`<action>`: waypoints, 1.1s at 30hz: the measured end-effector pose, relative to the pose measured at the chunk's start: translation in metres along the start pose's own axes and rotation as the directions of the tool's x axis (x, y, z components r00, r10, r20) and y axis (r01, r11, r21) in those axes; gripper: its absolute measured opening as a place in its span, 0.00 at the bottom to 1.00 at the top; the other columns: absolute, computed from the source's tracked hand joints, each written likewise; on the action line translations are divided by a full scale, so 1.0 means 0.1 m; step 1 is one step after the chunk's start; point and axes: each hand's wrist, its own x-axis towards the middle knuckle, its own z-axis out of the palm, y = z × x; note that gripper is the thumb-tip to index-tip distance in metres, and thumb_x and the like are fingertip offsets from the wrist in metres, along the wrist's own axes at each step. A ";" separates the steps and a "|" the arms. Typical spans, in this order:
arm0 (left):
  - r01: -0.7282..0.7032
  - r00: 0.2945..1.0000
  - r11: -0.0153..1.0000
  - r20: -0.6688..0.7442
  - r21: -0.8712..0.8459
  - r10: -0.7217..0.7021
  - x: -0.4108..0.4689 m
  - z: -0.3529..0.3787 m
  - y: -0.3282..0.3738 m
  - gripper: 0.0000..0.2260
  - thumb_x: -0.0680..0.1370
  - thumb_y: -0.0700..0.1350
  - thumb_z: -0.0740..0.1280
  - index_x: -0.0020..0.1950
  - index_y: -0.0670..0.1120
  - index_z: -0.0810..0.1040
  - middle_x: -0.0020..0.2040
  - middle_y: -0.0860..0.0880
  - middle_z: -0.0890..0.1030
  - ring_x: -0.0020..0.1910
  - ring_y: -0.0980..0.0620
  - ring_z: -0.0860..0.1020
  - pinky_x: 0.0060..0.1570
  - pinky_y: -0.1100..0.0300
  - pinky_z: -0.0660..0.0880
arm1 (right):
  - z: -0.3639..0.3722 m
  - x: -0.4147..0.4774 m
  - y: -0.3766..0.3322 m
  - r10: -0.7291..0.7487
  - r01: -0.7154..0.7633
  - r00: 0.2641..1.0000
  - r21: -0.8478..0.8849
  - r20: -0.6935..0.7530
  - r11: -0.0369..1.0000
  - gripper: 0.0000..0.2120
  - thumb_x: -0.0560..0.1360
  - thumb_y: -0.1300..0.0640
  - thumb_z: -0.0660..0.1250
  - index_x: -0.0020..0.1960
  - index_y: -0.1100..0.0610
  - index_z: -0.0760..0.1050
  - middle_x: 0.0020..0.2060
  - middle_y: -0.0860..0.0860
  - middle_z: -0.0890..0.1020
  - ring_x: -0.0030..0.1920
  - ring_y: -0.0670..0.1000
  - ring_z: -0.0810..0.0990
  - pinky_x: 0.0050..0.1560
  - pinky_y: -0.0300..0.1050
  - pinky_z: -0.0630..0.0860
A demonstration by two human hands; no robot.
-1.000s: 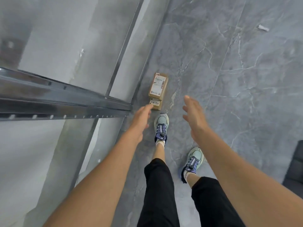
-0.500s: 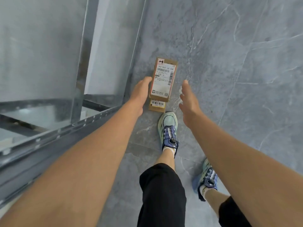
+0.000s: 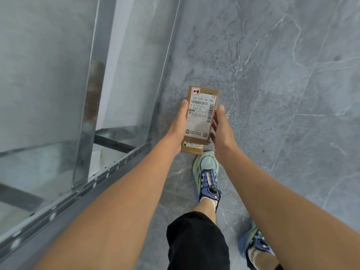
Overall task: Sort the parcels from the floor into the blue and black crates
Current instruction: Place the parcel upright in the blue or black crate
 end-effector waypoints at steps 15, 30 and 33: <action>-0.241 0.970 0.965 -0.038 -0.106 0.238 -2.30 0.45 1.06 0.29 0.84 0.66 0.46 0.68 0.55 0.80 0.56 0.58 0.86 0.50 0.63 0.84 0.54 0.58 0.75 | -0.50 -2.13 -1.39 -0.308 0.329 0.940 -0.150 0.143 0.933 0.20 0.87 0.38 0.46 0.61 0.37 0.77 0.45 0.29 0.84 0.46 0.25 0.80 0.40 0.23 0.74; -0.684 0.723 0.722 -0.223 -0.100 0.654 -6.03 1.12 2.12 0.24 0.84 0.65 0.46 0.66 0.62 0.78 0.56 0.61 0.85 0.53 0.67 0.81 0.52 0.61 0.73 | -1.00 -5.53 -2.90 -0.689 0.755 0.632 -0.082 0.355 0.651 0.32 0.80 0.24 0.48 0.71 0.38 0.77 0.63 0.44 0.84 0.64 0.46 0.82 0.66 0.48 0.77; -0.750 0.652 0.657 -0.253 -0.076 0.715 -6.69 1.24 2.14 0.24 0.84 0.65 0.47 0.63 0.62 0.80 0.55 0.62 0.85 0.52 0.67 0.82 0.55 0.60 0.73 | -1.14 -6.18 -3.01 -0.726 0.786 0.579 -0.018 0.371 0.617 0.29 0.81 0.29 0.49 0.70 0.39 0.78 0.61 0.45 0.85 0.62 0.46 0.84 0.64 0.48 0.77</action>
